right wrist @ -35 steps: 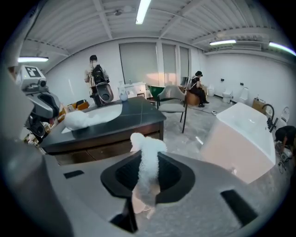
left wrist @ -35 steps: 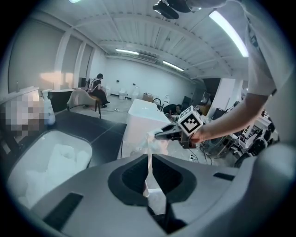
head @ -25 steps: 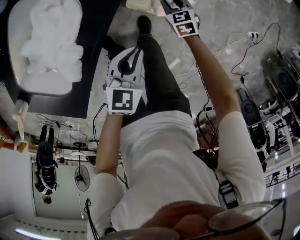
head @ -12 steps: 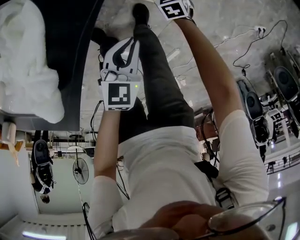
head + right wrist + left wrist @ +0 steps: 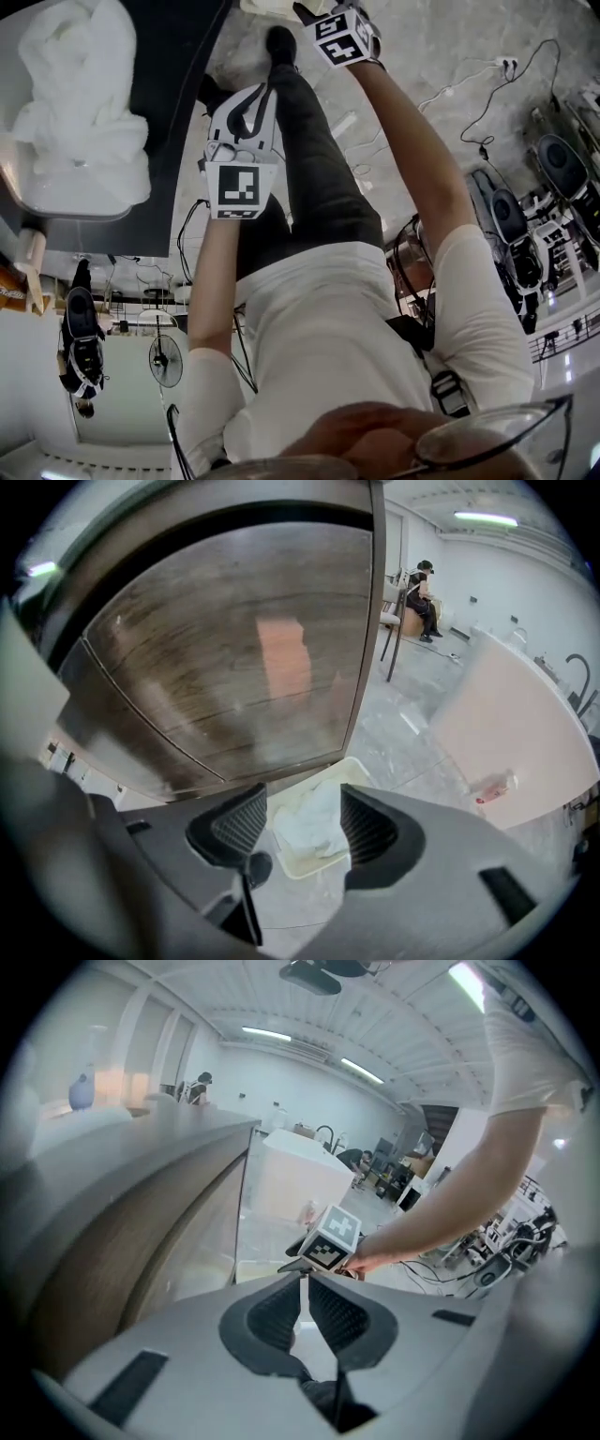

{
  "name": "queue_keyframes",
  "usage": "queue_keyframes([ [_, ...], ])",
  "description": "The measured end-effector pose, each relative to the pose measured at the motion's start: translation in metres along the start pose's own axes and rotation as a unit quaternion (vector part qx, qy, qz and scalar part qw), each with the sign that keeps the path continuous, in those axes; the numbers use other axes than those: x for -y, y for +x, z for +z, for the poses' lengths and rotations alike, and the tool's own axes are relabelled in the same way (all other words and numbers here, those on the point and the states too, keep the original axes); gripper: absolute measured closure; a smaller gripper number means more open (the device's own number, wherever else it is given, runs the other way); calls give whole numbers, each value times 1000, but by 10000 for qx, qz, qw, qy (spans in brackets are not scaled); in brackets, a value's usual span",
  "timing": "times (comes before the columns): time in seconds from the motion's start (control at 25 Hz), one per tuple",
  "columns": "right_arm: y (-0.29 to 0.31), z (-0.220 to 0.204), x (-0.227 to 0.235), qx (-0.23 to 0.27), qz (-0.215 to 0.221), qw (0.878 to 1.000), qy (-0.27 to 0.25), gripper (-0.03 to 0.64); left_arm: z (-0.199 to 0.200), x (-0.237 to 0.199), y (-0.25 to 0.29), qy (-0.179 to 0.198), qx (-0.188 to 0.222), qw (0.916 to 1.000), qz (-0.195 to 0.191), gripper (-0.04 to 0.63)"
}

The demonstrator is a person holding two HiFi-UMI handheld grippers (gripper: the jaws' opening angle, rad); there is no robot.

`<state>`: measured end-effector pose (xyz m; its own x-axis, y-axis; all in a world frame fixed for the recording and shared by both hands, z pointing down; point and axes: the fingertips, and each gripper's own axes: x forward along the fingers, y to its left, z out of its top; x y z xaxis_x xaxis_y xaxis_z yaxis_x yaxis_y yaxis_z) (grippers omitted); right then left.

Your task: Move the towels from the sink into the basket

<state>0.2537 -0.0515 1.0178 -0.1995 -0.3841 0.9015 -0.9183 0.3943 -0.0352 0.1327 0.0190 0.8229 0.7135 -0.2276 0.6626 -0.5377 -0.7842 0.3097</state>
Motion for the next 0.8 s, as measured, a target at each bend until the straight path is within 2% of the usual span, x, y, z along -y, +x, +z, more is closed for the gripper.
queue_keyframes([
  [0.16,-54,25,-11,190,-20,9998,-27,430,34,13,-28,171,155,9997,0,565],
  [0.48,-199,89,-32,626,-126,9978,-185,563,116,51,-111,392,484,9981,-2,565],
  [0.64,-265,120,-62,844,-149,9956,-381,620,141,56,-159,178,692,9974,4,565],
  [0.8,-318,166,-88,1274,-41,9904,-529,620,168,30,-205,73,968,9946,363,565],
])
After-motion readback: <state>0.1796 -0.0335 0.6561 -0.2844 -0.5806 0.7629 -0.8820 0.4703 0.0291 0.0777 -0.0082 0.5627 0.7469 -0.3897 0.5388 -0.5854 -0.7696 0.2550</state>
